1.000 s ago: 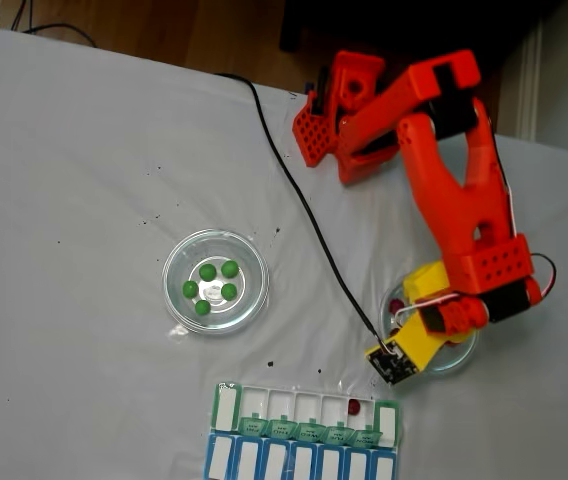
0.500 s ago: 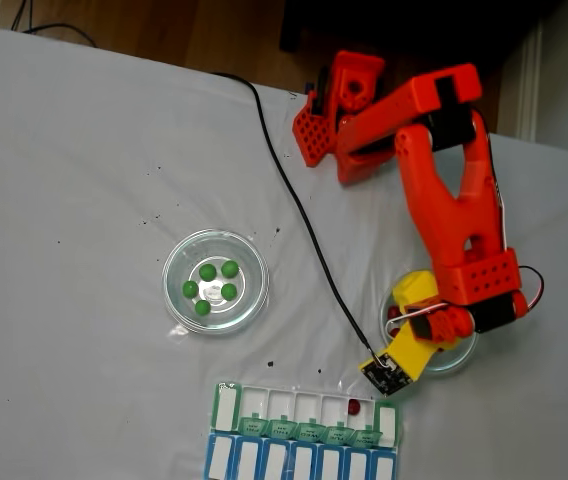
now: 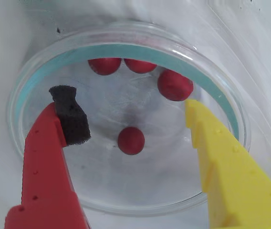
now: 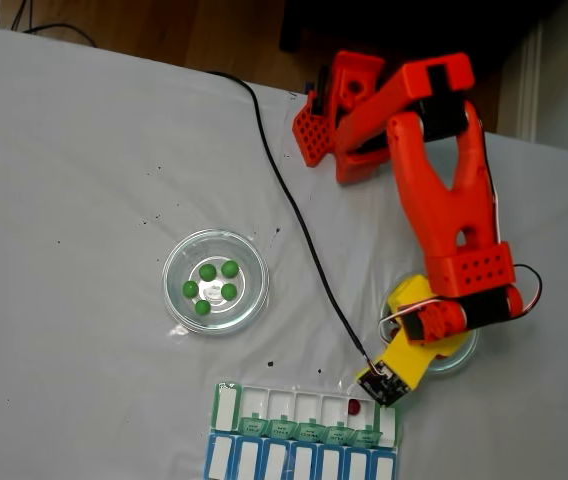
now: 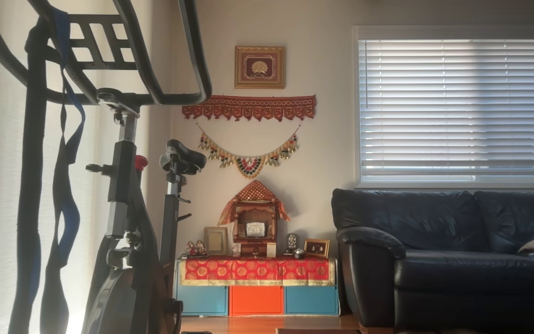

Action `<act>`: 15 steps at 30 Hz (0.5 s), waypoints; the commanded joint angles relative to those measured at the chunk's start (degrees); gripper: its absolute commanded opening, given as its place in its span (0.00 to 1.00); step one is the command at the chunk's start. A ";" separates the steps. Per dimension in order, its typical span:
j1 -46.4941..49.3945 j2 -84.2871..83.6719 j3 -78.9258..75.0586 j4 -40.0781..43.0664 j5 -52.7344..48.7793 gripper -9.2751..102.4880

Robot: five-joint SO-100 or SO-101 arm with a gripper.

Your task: Sort medicines into box.

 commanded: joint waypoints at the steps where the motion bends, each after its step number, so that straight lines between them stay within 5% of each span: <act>1: -0.53 5.54 -1.05 -0.97 -2.29 0.41; 15: 0.09 2.64 -1.14 0.26 -7.82 0.37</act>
